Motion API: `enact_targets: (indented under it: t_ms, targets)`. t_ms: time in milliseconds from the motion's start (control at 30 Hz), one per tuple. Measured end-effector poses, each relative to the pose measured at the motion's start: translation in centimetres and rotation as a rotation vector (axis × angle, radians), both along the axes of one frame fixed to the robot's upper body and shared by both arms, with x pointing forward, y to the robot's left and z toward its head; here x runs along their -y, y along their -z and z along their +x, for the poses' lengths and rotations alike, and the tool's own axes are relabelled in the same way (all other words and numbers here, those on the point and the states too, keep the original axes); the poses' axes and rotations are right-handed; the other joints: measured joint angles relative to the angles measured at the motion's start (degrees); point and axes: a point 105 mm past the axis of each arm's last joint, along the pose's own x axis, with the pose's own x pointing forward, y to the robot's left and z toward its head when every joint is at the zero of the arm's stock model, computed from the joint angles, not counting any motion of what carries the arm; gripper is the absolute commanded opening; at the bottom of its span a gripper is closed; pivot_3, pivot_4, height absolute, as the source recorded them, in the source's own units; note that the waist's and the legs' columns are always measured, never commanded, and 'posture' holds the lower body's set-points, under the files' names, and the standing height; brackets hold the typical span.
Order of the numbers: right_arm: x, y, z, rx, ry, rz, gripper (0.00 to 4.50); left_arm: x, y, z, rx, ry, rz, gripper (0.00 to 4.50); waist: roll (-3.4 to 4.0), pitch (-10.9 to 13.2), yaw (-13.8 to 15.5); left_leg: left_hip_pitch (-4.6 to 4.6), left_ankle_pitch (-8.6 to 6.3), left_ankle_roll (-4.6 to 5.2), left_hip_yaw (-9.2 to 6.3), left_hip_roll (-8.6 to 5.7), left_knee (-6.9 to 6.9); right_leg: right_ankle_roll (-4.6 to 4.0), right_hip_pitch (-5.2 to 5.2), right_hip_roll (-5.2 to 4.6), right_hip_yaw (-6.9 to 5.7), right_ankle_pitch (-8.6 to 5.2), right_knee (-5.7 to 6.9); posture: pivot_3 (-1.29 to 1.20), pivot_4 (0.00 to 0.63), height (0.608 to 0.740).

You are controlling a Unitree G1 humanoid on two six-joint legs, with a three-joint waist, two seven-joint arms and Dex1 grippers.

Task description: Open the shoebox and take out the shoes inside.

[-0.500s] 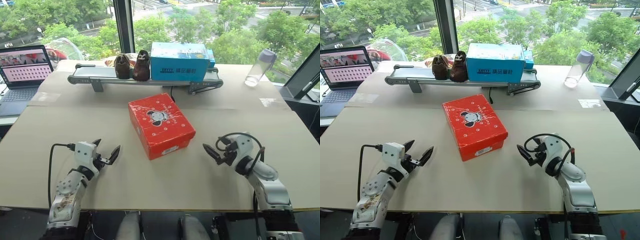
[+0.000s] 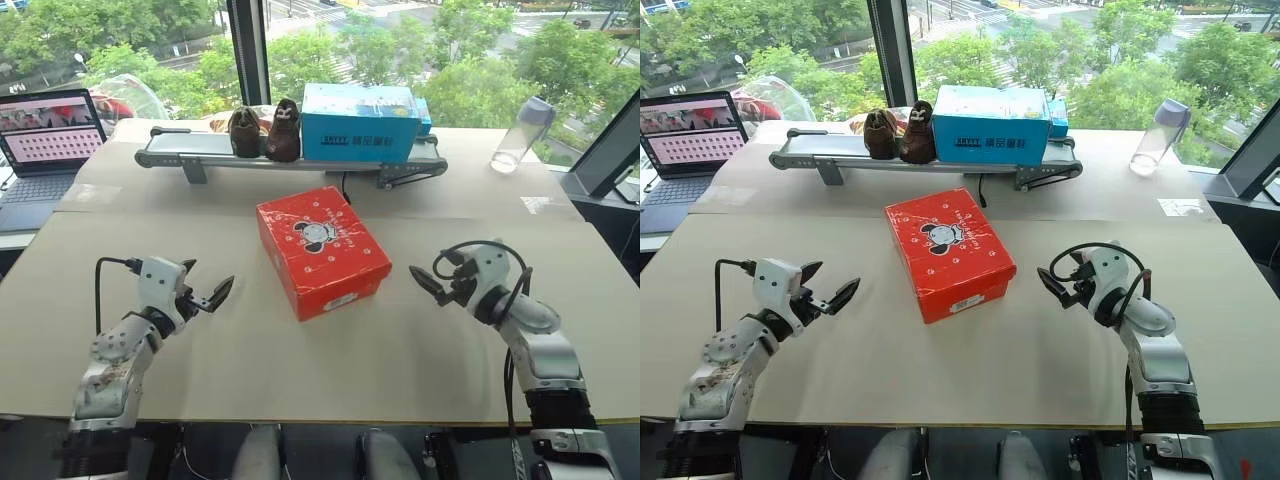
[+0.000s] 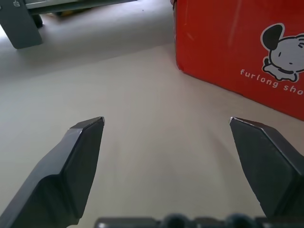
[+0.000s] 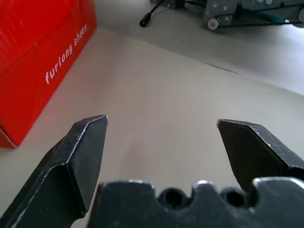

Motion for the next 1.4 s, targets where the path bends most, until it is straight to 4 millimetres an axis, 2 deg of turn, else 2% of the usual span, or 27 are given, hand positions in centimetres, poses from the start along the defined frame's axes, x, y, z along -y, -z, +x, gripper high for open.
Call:
enact_targets:
  t_ms: [67,100,133,167,300,333,367,400,500,567,667,733,967,1100,1233,1300,1400]
  targets:
    - [0.1,0.0,0.3,-0.007,-0.009,0.003,3.43,0.1,-0.7,0.1,0.015,0.021,0.005,3.08,0.0,0.0,0.0,-0.01,0.1,0.17,0.0,0.0,-0.01,0.01,0.0,0.0,0.02,0.0,0.0,0.0,0.15,0.74]
    - [0.0,-0.1,0.5,-0.007,-0.015,0.004,3.02,0.1,-0.8,0.1,0.018,0.027,0.009,2.68,-0.01,0.0,0.0,-0.01,0.1,0.17,0.0,0.0,0.0,0.0,-0.01,0.01,0.02,0.0,0.0,0.0,0.15,0.74]
    - [-0.1,-0.4,0.8,0.001,-0.024,0.005,2.42,0.0,-1.1,0.2,0.024,0.029,0.018,2.06,0.0,0.0,0.0,-0.01,0.1,0.17,0.0,0.0,0.0,-0.01,-0.01,0.01,0.04,0.0,0.0,0.0,0.15,0.74]
    - [-0.1,-0.5,0.9,0.003,-0.025,0.005,2.32,-0.1,-1.3,0.2,0.027,0.029,0.02,1.96,0.0,0.0,0.0,0.0,0.1,0.17,0.0,0.0,0.0,-0.02,-0.01,0.01,0.04,0.0,0.0,0.0,0.15,0.74]
    - [-0.1,-0.7,2.0,0.015,-0.027,-0.011,1.11,-0.6,-1.8,0.7,0.044,0.002,0.02,0.84,0.0,0.0,-0.1,0.01,0.1,0.15,0.0,0.0,0.05,-0.15,0.0,0.01,0.05,-0.09,0.0,0.0,0.15,0.74]
    - [-0.5,-0.3,2.8,0.004,-0.028,-0.019,0.81,-0.5,-1.4,1.3,0.036,-0.018,0.002,0.61,0.0,0.0,-0.1,0.03,0.1,0.16,0.01,0.0,0.07,-0.14,0.01,0.02,0.05,-0.09,0.01,0.0,0.15,0.74]
    - [-0.9,0.0,3.2,0.002,-0.035,-0.015,0.36,0.1,-1.0,1.7,0.031,-0.015,-0.014,0.15,-0.01,0.0,-0.1,0.03,0.1,0.16,0.01,0.0,0.06,-0.14,0.03,0.03,0.05,-0.08,0.0,0.0,0.15,0.74]
    - [-1.5,0.2,3.5,0.0,-0.044,-0.012,0.04,0.6,-0.5,2.0,0.019,-0.009,-0.03,0.0,-0.01,0.0,-0.1,0.03,0.11,0.17,0.01,-0.01,0.08,-0.09,0.03,0.03,0.06,-0.05,0.01,0.0,0.15,0.74]
    - [-3.4,1.3,4.4,-0.011,-0.08,-0.009,0.01,2.5,2.0,2.9,-0.033,0.002,-0.055,0.0,-0.01,0.0,-0.1,0.02,0.13,0.19,0.0,-0.01,0.08,0.04,0.03,0.11,0.13,0.17,0.02,0.0,0.15,0.74]
    - [-4.4,1.8,4.7,-0.015,-0.098,0.002,0.01,3.3,2.9,3.3,-0.055,0.0,-0.069,0.0,-0.01,0.0,-0.1,0.0,0.14,0.2,0.0,-0.01,0.06,0.06,0.01,0.15,0.17,0.15,0.03,0.0,0.15,0.74]
    - [-7.0,1.8,5.2,0.0,-0.149,0.018,0.01,5.7,2.4,4.7,-0.024,0.041,-0.08,0.0,-0.02,0.0,0.0,0.0,0.16,0.19,0.0,-0.01,0.07,0.09,0.01,0.19,0.2,0.15,0.08,0.0,0.15,0.74]
    - [-8.4,1.3,5.2,0.018,-0.187,0.038,0.01,8.2,2.2,5.0,-0.016,0.114,-0.083,0.0,-0.01,0.0,0.0,0.0,0.17,0.18,0.0,-0.01,0.11,0.12,0.04,0.19,0.22,0.17,0.07,0.0,0.15,0.74]
    - [-9.2,0.7,4.4,-0.013,-0.28,0.083,0.01,10.1,2.2,5.1,-0.039,0.206,-0.083,0.0,-0.01,0.0,0.0,0.0,0.17,0.18,0.0,-0.01,0.1,0.12,0.02,0.2,0.24,0.18,0.12,0.0,0.15,0.74]
    - [-9.2,0.4,2.5,-0.072,-0.342,0.097,0.01,10.9,2.1,3.8,-0.075,0.302,-0.047,0.0,0.0,0.0,0.3,-0.03,0.16,0.17,0.0,-0.02,0.08,0.12,0.02,0.16,0.24,0.17,0.09,0.0,0.15,0.74]
    - [-8.9,1.3,-0.1,-0.183,-0.377,0.08,0.01,11.1,2.1,2.4,-0.11,0.364,-0.024,0.0,0.0,0.0,0.1,-0.02,0.16,0.16,0.0,0.0,0.04,0.06,-0.04,0.17,0.24,0.13,0.13,0.0,0.15,0.74]
    - [-9.1,1.7,-2.6,-0.251,-0.413,0.06,0.01,10.9,2.1,1.6,-0.135,0.385,-0.001,0.0,0.01,0.0,0.0,0.0,0.15,0.16,-0.01,0.03,0.02,0.01,-0.07,0.19,0.24,0.09,0.17,0.0,0.15,0.74]
    - [-9.4,1.9,-5.1,-0.299,-0.438,0.01,0.01,10.5,2.0,0.4,-0.167,0.417,0.026,0.0,0.02,0.0,-0.3,0.03,0.07,0.03,0.0,0.07,0.03,-0.07,-0.06,0.2,0.24,0.03,0.15,0.0,0.15,0.74]
